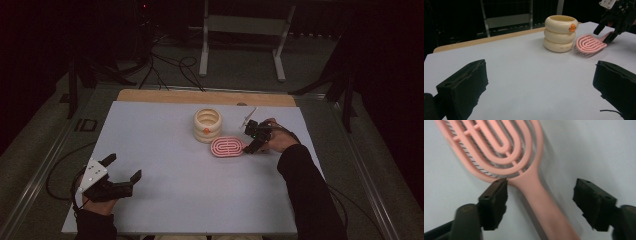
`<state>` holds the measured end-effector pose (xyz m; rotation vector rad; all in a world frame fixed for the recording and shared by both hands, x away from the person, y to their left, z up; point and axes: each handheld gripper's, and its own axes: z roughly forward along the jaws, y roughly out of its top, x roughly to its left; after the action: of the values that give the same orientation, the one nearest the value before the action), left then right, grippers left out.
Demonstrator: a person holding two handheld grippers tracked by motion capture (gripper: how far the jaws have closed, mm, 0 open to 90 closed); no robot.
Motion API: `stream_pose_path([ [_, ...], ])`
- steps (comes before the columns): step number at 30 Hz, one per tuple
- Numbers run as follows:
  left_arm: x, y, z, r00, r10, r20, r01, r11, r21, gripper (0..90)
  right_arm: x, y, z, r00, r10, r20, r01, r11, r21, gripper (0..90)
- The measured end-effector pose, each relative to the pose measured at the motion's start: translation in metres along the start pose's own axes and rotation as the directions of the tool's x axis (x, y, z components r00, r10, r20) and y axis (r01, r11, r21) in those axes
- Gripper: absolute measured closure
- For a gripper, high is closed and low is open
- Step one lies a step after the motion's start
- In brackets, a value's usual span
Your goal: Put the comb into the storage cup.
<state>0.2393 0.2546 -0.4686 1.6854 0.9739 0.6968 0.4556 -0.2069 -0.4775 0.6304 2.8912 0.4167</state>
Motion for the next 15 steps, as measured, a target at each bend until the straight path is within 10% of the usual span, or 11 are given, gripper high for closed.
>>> stream_pose_path([
  [15, 0.0004, -0.0002, 0.0002, 1.0, -0.003, 0.001, 0.003, 1.0, 0.002, 0.3, 0.0081, 0.0006, -0.0046, 0.9951, -0.096, -0.021, 0.097, 0.995, 0.026, 39.6],
])
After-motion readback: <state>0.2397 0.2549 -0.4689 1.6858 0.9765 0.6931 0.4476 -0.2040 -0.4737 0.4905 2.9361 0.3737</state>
